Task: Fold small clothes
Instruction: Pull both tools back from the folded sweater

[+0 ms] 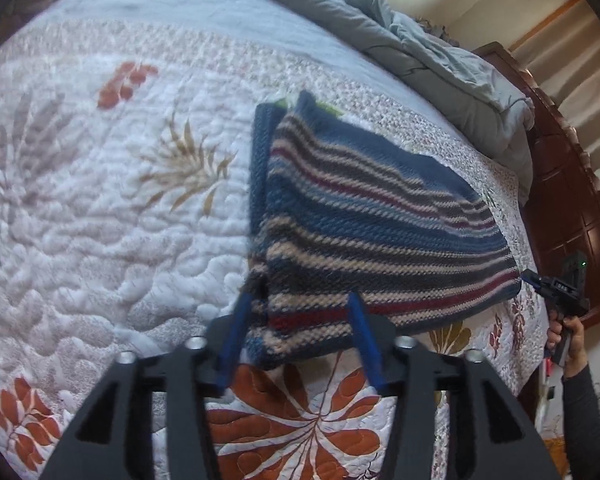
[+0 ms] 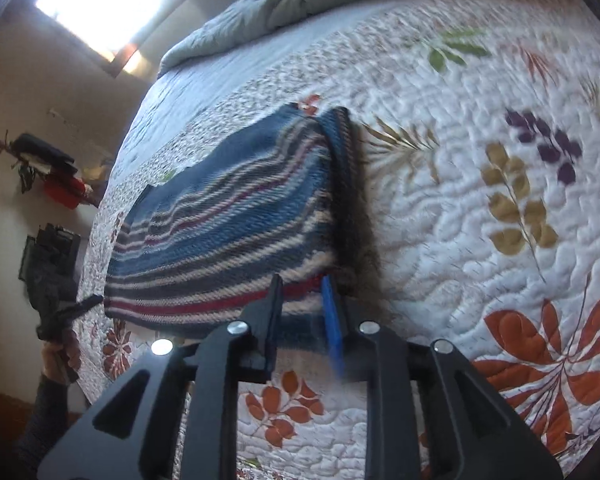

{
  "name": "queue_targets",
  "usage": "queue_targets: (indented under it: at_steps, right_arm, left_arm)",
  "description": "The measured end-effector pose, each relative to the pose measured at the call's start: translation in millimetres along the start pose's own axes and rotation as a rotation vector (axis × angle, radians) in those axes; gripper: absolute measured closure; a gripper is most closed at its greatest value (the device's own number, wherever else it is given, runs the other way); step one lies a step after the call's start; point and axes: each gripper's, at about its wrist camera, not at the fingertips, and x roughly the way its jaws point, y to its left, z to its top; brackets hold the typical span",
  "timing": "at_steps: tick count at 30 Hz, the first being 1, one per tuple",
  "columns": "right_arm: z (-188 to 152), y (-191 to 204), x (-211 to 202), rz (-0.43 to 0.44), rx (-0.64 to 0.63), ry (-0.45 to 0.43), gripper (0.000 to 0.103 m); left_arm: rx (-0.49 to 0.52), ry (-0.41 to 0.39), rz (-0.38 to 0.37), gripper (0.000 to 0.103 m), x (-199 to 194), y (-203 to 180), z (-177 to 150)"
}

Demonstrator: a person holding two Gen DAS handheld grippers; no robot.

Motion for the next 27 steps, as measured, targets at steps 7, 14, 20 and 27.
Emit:
queue_targets:
  at_steps: [7, 14, 20, 27]
  right_arm:
    - [-6, 68, 27, -0.031, -0.153, -0.002, 0.042]
    - [-14, 158, 100, 0.011, -0.267, 0.038, 0.03]
    - [-28, 246, 157, 0.028, -0.448, 0.055, 0.028]
    - [-46, 264, 178, 0.002, -0.497, 0.094, 0.019]
  left_arm:
    - [0.246, -0.109, 0.172, 0.026, -24, -69, 9]
    - [0.434, -0.19, 0.305, 0.015, -26, -106, 23]
    - [0.502, -0.206, 0.339, 0.015, -10, -99, 45]
    - [0.507, -0.165, 0.342, 0.015, 20, -71, 66]
